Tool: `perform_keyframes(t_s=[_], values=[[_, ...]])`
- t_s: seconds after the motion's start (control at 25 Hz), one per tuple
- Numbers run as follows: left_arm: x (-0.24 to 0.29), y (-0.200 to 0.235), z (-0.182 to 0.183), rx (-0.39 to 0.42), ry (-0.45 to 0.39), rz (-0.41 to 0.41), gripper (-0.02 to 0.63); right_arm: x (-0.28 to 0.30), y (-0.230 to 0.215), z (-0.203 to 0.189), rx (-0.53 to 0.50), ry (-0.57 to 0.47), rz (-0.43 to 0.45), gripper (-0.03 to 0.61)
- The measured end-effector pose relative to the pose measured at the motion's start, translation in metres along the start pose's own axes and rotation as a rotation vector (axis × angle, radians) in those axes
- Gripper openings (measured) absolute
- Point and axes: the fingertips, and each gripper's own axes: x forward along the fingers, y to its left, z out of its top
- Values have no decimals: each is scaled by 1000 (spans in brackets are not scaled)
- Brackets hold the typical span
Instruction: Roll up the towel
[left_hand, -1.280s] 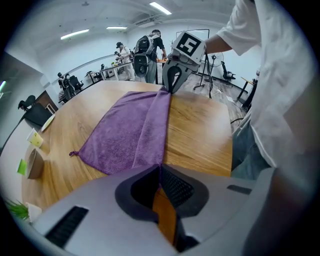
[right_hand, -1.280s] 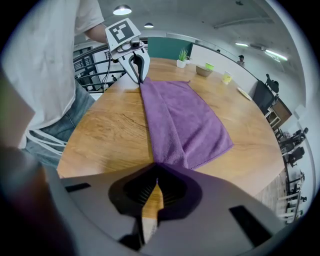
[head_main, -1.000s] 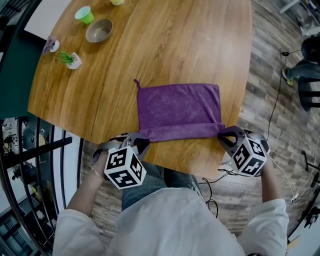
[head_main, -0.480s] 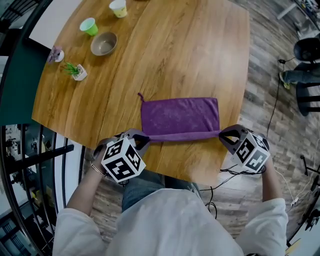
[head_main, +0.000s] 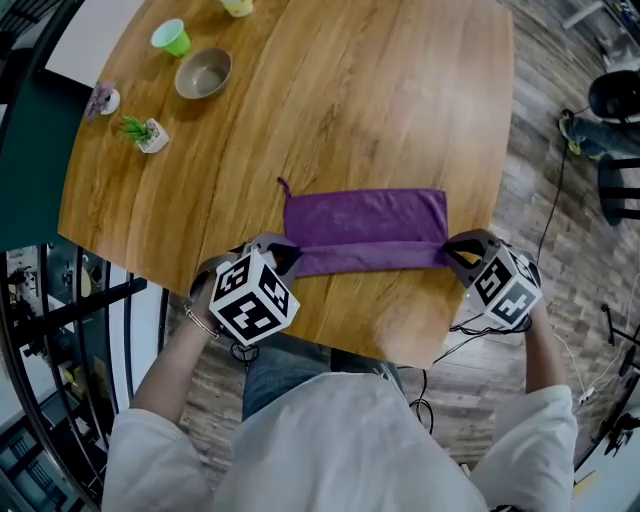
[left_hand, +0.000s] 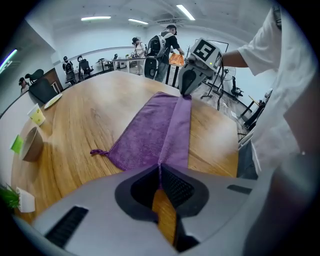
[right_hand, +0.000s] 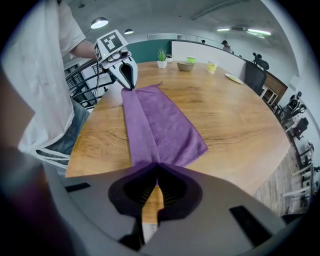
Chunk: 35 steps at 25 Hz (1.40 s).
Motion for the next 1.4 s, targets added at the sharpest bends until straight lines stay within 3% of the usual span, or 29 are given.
perform_keyframes(t_s=[0.2, 0.36, 0.6, 0.96, 1.4], values=[[5, 2, -2, 15, 1, 38, 20, 7, -5, -1, 2, -2, -38, 14], [2, 7, -2, -9, -18, 61, 56, 1, -10, 1, -2, -19, -93, 32], [-32, 8, 0, -31, -57, 116, 78, -31, -13, -1, 16, -74, -171, 66], [-19, -50, 2, 107, -10, 88, 78, -18, 35, 0, -127, -38, -122, 67], [10, -43, -6, 134, -7, 119, 67, 12, 31, -10, -199, 14, -143, 41]])
